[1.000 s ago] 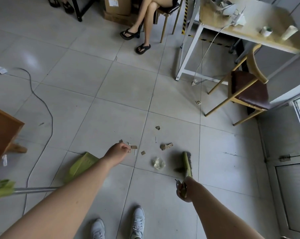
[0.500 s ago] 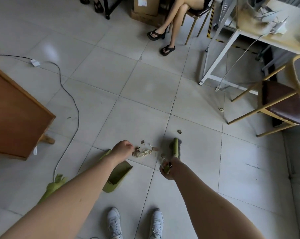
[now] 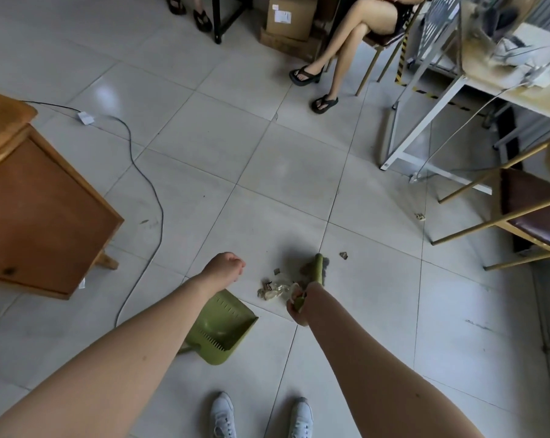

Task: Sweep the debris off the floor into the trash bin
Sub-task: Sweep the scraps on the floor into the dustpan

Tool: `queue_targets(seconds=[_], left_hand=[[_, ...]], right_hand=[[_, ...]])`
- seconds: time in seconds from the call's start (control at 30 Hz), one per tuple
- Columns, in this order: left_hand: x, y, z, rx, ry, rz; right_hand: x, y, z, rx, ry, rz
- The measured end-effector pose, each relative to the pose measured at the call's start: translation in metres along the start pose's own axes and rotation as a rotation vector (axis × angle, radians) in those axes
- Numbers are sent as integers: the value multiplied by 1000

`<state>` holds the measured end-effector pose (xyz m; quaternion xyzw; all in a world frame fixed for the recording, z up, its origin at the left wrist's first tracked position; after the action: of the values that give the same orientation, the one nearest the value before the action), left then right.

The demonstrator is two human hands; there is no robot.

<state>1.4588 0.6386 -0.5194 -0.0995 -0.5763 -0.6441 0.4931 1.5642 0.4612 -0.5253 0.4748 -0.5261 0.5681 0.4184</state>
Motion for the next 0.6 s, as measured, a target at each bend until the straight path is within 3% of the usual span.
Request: queue_targets(seconds=[0.33,0.6], left_hand=[[-11,45,-27,-1,-34,1],[-28,45,-69,35,27,110]], right_hand=[[0,-105,66,153,242,98],[-39,-187,121,406,248,127]])
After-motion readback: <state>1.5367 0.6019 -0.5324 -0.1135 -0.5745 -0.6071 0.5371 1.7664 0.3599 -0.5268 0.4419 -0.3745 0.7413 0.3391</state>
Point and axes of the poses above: each hand's wrist, its own x-axis away from the middle knuckle, its own z-axis out of the back of the hand, y = z × x, the point moved 5 cm from there along -x, towards the middle knuckle
